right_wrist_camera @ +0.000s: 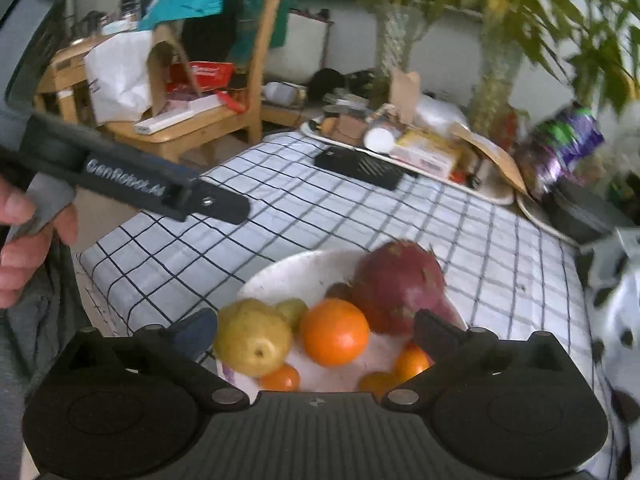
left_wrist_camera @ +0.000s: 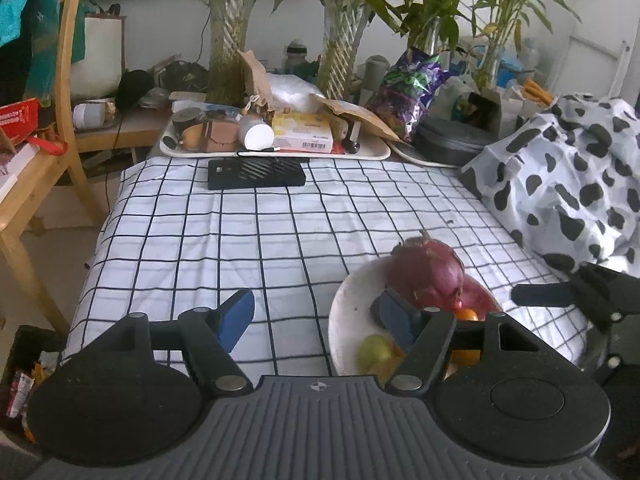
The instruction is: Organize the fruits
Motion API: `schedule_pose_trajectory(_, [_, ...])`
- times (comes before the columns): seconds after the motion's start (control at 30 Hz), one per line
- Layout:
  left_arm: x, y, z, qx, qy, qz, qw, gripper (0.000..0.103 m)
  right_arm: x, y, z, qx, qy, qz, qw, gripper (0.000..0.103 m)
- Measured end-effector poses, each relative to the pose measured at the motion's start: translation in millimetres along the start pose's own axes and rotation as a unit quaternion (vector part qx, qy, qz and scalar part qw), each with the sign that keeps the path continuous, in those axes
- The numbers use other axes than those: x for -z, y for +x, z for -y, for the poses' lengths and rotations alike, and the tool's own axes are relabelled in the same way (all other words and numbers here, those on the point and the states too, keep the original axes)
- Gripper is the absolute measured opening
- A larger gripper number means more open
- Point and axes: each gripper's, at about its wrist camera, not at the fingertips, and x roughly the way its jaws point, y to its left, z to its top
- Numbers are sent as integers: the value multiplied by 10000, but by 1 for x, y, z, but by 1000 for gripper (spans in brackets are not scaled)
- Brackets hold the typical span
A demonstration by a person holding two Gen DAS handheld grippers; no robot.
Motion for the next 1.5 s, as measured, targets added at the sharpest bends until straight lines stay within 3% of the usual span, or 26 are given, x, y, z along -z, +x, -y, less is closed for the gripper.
schedule_pose_trajectory(0.37, [22, -26, 40, -242, 486, -64, 9985, 68, 26, -36, 6, 766, 1016, -657, 9897, 103])
schedule_pose_trajectory(0.53, [31, -29, 45, -115, 339, -286, 9989, 70, 40, -46, 10, 1171, 1257, -975, 9803, 103])
schedule_pose_trajectory(0.57, [33, -29, 45, -110, 306, -335, 9989, 73, 41, -47, 11, 1204, 1280, -994, 9794, 103])
schedule_pose_trajectory(0.63, [36, -28, 48, -99, 350, -359, 9987, 95, 43, -49, 13, 1229, 1303, -1027, 9784, 103])
schedule_pose_trajectory(0.7, [37, -27, 52, -148, 427, -410, 9981, 103, 44, -47, 14, 1243, 1321, -1076, 9775, 103])
schedule_pose_trajectory(1.17, [46, -6, 56, -521, 732, -931, 9916, 103, 49, -29, 17, 1453, 1321, -1464, 9695, 103])
schedule_pose_trajectory(1.5, [48, -1, 58, -554, 769, -1091, 9895, 103, 49, -26, 18, 1516, 1304, -1527, 9678, 103])
